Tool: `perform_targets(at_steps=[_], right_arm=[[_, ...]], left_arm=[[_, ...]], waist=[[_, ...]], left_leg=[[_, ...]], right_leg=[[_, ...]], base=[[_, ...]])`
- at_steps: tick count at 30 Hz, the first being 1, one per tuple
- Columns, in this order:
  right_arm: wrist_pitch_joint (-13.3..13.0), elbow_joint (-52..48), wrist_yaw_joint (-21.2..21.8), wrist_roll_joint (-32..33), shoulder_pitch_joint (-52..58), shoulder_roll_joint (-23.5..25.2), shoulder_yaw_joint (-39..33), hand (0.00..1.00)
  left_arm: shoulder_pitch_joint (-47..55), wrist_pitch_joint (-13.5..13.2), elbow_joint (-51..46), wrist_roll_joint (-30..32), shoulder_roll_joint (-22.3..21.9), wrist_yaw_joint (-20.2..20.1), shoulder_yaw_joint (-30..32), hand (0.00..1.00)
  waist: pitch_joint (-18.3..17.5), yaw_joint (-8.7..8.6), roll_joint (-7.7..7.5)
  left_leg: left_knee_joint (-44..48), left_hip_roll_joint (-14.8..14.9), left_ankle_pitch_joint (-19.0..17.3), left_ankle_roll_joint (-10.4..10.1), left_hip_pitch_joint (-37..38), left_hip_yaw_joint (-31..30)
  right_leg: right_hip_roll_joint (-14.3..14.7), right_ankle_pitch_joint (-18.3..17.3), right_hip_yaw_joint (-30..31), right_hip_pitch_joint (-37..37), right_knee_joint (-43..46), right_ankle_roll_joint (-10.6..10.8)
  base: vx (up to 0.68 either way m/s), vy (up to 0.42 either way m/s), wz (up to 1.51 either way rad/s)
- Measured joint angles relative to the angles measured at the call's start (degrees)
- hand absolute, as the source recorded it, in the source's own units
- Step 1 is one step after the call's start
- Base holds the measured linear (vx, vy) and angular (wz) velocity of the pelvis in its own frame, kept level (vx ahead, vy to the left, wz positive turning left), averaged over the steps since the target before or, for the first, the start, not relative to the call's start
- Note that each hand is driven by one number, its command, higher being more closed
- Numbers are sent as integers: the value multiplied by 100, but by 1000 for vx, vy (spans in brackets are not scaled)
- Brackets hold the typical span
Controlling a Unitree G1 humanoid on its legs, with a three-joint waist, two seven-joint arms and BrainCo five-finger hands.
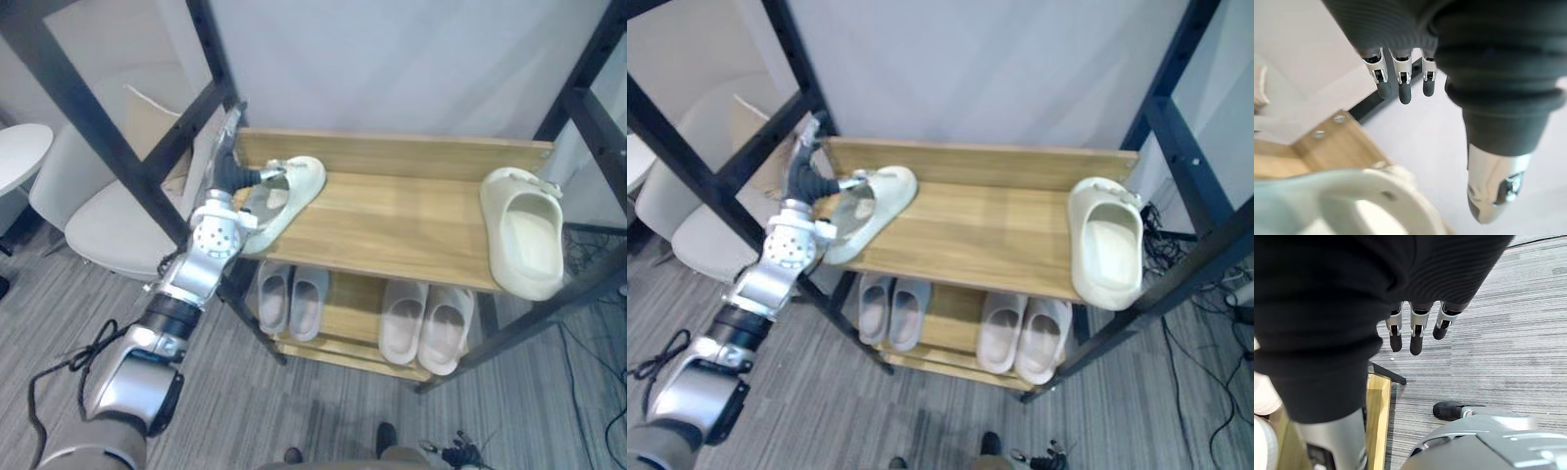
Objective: Organize the slippers on the shoe rack
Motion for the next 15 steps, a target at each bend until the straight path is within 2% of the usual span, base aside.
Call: perform_targets(at_steps=[4,15], right_arm=[[-6,0,0,3,0,0,0,0],[-16,-5,36,11,18,-4,0,0]], left_arm=[[-49,69,197,239,188,-4,0,0],[-359,221,643,741,217,-23,-38,0]], waist=[[2,-2,3],[15,-18,18]], left_leg=[[0,-2,0,0,-2,-1],[12,23,2,-9,-178,-8]], right_leg=[[0,-1,12,-12,0,0],[23,-3,25,-183,1,-10]], base=[[0,0,0],[0,0,0]])
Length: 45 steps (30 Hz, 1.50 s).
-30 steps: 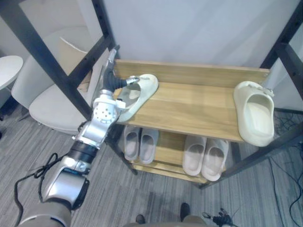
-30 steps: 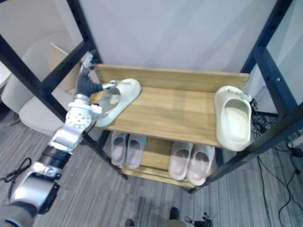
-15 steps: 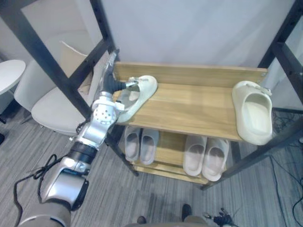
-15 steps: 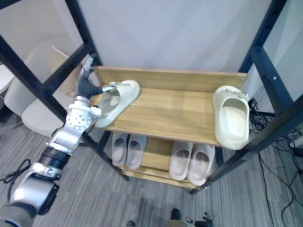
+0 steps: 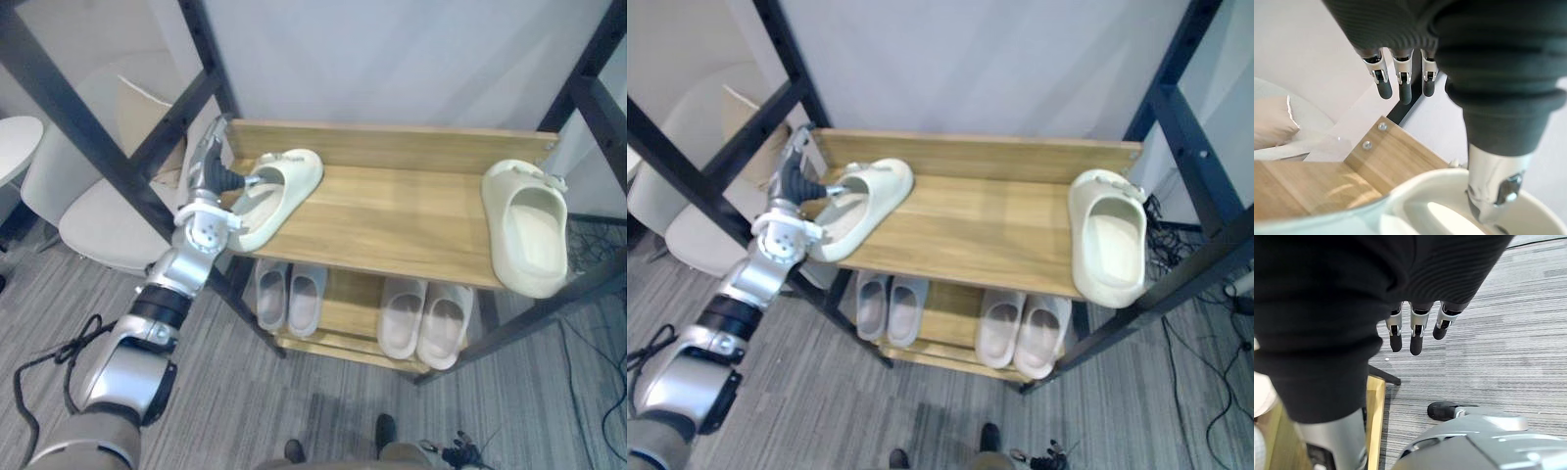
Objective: Organize the slippers on the shoe rack
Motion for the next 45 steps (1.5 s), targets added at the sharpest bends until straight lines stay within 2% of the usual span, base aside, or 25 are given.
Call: perform_targets(at_steps=[12,13,16,20,25,29,35,45], right_arm=[[-10,-22,8,51,-8,5,0,0],[-11,-28,10,73,-8,5,0,0],[-10,-38,12,108,-3,14,-5,0],[-14,-87,11,147,-5,26,-8,0],[-12,-86,9,227,-5,29,-46,0],[-11,-91,9,232,-4,30,-64,0],[-5,-91,15,232,-4,30,-63,0],[10,-96,44,233,-2,1,-60,0]], left_arm=[[-350,19,411,280,12,-21,-418,0],[-365,19,487,283,12,-30,-439,100],[-534,56,690,294,11,-130,-542,100],[-607,70,735,392,-15,-248,-659,100],[-793,51,850,381,-87,-268,-660,100],[-828,49,888,299,-108,-272,-660,100],[-909,42,964,24,-177,-314,-660,100],[-937,24,943,-187,-569,-308,-794,100]], waist=[[2,-71,3],[2,-80,4],[17,-85,23],[22,-194,32],[41,-207,62],[58,-279,95],[60,-288,99],[135,-329,243]], left_leg=[[-2,1,-1,-1,-4,61],[-2,1,-1,-1,-4,98],[-4,1,-1,-2,-12,156],[-5,2,-2,-2,-4,174],[-9,10,-7,-11,26,264],[-11,9,-18,-26,68,305],[-10,6,-18,-26,102,298],[-9,6,-18,-26,191,284]], right_leg=[[5,2,74,-45,1,-10],[6,9,114,-70,2,-16],[5,12,176,-139,64,-19],[5,18,195,-146,69,-19],[16,61,269,-154,45,-24],[23,94,311,-121,1,-24],[20,100,307,-84,-1,-23],[15,105,298,14,-4,-18]], base=[[-5,-2,-3],[-23,-1,-14],[-24,-2,-11],[-10,-2,-3],[-8,-6,-9],[-4,-4,-6],[0,0,0],[-10,-3,0]])
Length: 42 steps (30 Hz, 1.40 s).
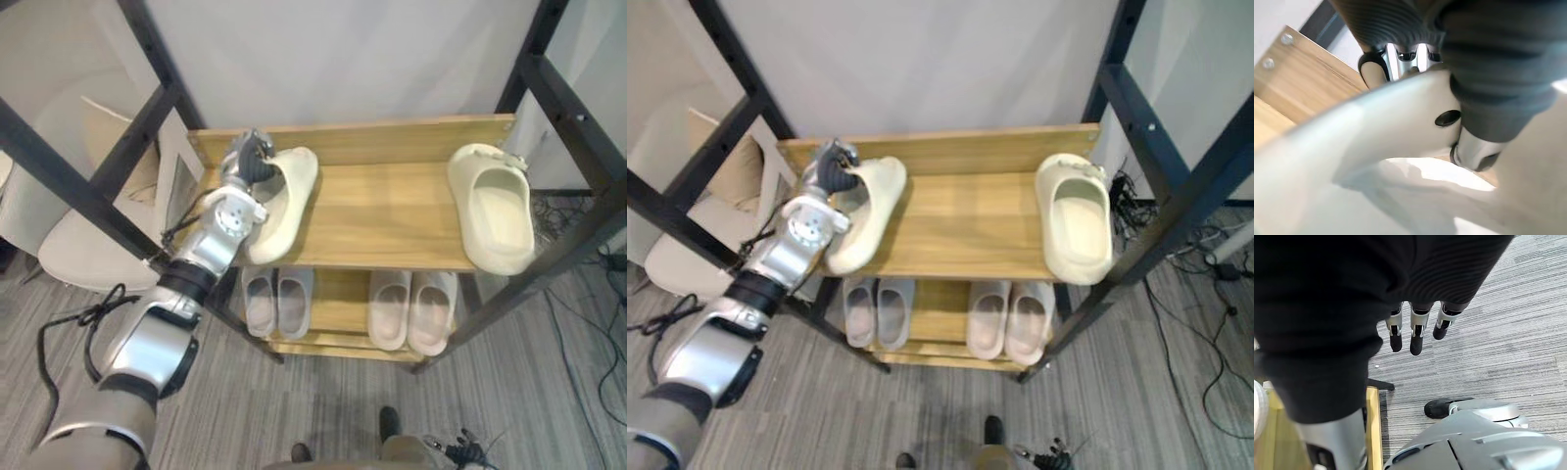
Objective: Organize the slippers on the shoe rack
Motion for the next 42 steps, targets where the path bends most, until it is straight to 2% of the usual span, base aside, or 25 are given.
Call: perform_targets(at_steps=[7,21,30,31,36,42], right_arm=[[-2,-1,-15,13,-2,-7,-1,0],[-10,0,-65,222,18,-28,-232,0],[-21,1,-87,245,19,-16,-439,0],[-21,1,-87,246,19,-14,-447,0],[-21,-7,-91,245,58,-25,-461,0],[-20,-4,-110,248,174,-20,-603,0]], left_arm=[[-99,-12,-4,-3,-203,80,-113,100],[-627,-20,118,0,-641,87,-441,100],[-761,-45,270,9,-703,107,-453,100],[-762,-44,279,9,-703,111,-452,0],[-765,-41,396,10,-777,212,-416,0],[-766,-54,388,-11,-944,313,-402,0]], waist=[[16,-81,28],[190,-296,269],[265,-401,368],[267,-407,371],[304,-464,430],[342,-478,526]], left_leg=[[-2,-2,-1,-1,-1,3],[-1,43,-41,-62,11,214],[1,39,-50,-77,19,339],[2,41,-51,-77,19,339],[18,53,-112,-168,2,352],[22,69,-102,-152,0,337]], right_leg=[[-2,0,-1,-1,0,1],[50,19,203,-108,0,-13],[43,39,319,-153,-5,7],[41,39,320,-155,-10,7],[37,26,342,-181,-40,40],[47,28,329,-170,-19,32]], base=[[0,0,0],[-7,-8,-7],[-12,-8,-6],[-49,-18,-4],[-33,-14,-3],[3,-2,1]])
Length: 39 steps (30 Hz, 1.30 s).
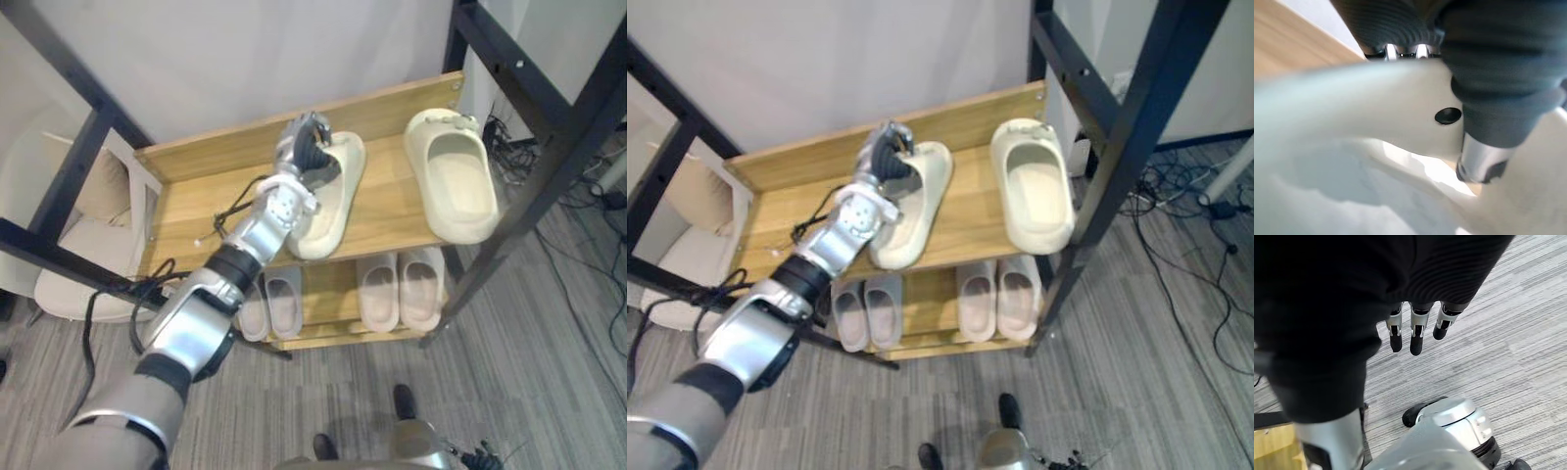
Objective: Organize the slippers on the shoe rack
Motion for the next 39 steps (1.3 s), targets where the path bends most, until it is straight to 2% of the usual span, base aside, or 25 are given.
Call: perform_targets(at_steps=[8,19,28,34,39], right_arm=[[-1,3,-7,0,4,5,-52,0],[0,-4,-7,1,3,-6,70,0],[3,-6,0,0,-1,-72,220,0],[1,-8,-3,-1,-3,-77,371,0],[4,-5,-2,-2,-2,-70,389,0]], left_arm=[[1,-16,-51,-382,-168,4,-8,0],[14,-34,-102,-502,-363,-5,-25,0],[272,-100,-565,-691,-399,-11,-27,0],[470,-133,-916,-863,-405,-12,-21,0],[614,-135,-1075,-1000,-405,-23,-19,0]], waist=[[6,0,2],[62,-3,-50],[86,16,-84],[150,44,-177],[158,118,-200]], left_leg=[[9,-11,1,2,9,-52],[40,-15,1,4,97,-163],[63,-26,10,19,90,-284],[71,-28,49,75,112,-391],[73,-25,59,89,124,-464]], right_leg=[[-19,0,-74,50,6,4],[-33,-25,-171,208,-24,30],[-28,-28,-326,266,15,26],[-32,-38,-423,360,13,8],[-32,-40,-450,406,13,3]], base=[[3,-4,4],[-4,-3,4],[-1,-7,6],[-23,-8,10],[-19,-5,6]])
